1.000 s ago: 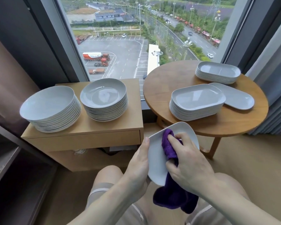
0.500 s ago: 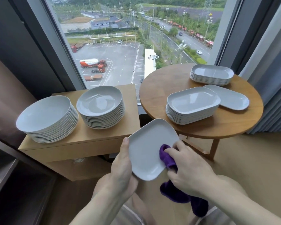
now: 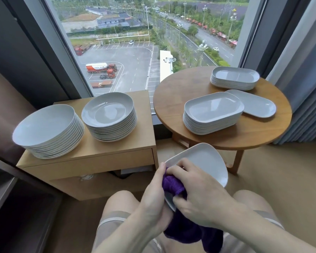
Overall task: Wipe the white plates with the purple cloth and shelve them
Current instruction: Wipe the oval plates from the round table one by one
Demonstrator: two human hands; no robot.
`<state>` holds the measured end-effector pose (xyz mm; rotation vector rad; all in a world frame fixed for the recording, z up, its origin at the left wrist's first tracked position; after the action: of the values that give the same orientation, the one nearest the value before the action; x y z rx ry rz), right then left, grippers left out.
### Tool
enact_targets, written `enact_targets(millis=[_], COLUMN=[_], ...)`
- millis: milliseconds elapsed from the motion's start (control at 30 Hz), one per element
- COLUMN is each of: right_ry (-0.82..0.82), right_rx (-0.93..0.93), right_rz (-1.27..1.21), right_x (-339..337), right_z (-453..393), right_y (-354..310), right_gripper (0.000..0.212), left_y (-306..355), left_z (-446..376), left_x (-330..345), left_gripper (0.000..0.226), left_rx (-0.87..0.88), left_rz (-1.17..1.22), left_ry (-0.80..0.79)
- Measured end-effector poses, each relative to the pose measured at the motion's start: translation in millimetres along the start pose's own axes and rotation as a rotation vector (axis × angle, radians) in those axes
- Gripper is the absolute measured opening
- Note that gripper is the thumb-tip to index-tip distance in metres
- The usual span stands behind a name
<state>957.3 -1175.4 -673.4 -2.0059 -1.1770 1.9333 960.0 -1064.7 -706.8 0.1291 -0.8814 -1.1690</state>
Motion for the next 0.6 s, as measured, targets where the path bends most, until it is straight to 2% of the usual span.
enact_targets(millis=[200, 367, 500, 600], right_ry=[0.073, 0.024, -0.082, -0.141], right_rx=[0.184, 0.423, 0.293, 0.134], right_rz=[0.088, 0.237, 0.32, 0.262], right_x=[-14.8, -23.9, -2.6, 15.0], right_z=[-4.6, -0.8, -1.2, 2.7], right_y=[35.8, 70.4, 45.0, 10.7], right_gripper=[0.043, 0.036, 0.035, 0.033], left_y=[7.1, 31.9, 45.8, 42.9], left_z=[-4.6, -0.6, -1.3, -3.6], left_x=[-8.1, -12.3, -17.1, -19.6], left_gripper=[0.059, 0.055, 0.052, 0.061], left_rx=[0.085, 0.211, 0.262, 0.24], left_rz=[-0.147, -0.254, -0.198, -0.167], left_ry=[-0.005, -0.016, 0.028, 0.079])
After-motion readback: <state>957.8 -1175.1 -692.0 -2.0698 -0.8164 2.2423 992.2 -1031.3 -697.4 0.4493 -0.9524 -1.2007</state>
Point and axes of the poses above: each hand's wrist, its own z-axis away from the middle knuckle, its own x-axis out of the palm, y = z × x, the point moved 4 cm from there along -z, towards the middle knuckle, and after that the axes turned 8 degrees about -x, right-handed, at the moved point
